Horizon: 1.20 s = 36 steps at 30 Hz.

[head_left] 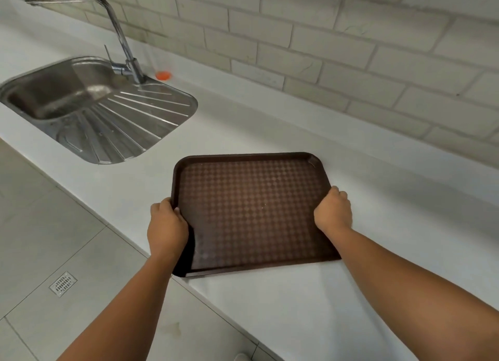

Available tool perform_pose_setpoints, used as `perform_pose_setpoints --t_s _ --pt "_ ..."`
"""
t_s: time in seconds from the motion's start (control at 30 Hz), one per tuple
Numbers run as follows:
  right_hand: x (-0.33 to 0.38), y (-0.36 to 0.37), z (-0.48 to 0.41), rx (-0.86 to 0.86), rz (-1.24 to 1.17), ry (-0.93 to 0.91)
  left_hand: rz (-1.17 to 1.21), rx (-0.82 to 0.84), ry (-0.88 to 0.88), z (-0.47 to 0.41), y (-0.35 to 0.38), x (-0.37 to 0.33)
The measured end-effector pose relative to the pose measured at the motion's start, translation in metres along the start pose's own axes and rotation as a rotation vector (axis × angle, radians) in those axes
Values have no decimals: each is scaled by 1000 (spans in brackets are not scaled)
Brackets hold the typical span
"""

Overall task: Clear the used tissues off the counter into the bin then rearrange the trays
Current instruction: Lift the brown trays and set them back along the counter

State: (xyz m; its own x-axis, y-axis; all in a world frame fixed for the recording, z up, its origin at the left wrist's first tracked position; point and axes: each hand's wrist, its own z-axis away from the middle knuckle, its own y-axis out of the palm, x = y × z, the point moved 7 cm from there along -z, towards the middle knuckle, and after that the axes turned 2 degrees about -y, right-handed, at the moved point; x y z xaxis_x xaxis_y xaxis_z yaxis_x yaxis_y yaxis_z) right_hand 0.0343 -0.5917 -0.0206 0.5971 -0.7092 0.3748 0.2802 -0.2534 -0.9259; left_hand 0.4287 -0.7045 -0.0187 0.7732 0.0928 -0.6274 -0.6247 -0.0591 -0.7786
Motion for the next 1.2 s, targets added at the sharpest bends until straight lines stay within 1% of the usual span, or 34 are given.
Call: perform_pose_setpoints --t_s 0.07,0.2,0.37,0.57,0.73,0.83,1.0,1.1,1.2 --pt "-13 -5 0 -27 -96 38 17 -10 33 -3 -2 -4" --pt "-35 -34 10 -160 -277 38 65 -47 97 6 -7 -29" --pt "-83 -79 29 -275 -371 13 112 -102 237 45 -9 -78" --pt "-167 -147 63 -312 -450 4 131 -133 380 121 2 -133" --pt "-259 -201 112 -304 -553 -46 194 -145 456 203 12 -182" --pt "-327 -230 146 -324 -565 -34 248 -104 492 260 23 -211" --pt "-434 -279 195 -399 -582 75 299 2 526 357 49 -254" --pt "-489 -306 227 -456 -573 127 287 44 534 409 66 -275" --pt "-544 -325 259 -502 -547 190 268 129 561 456 86 -293"
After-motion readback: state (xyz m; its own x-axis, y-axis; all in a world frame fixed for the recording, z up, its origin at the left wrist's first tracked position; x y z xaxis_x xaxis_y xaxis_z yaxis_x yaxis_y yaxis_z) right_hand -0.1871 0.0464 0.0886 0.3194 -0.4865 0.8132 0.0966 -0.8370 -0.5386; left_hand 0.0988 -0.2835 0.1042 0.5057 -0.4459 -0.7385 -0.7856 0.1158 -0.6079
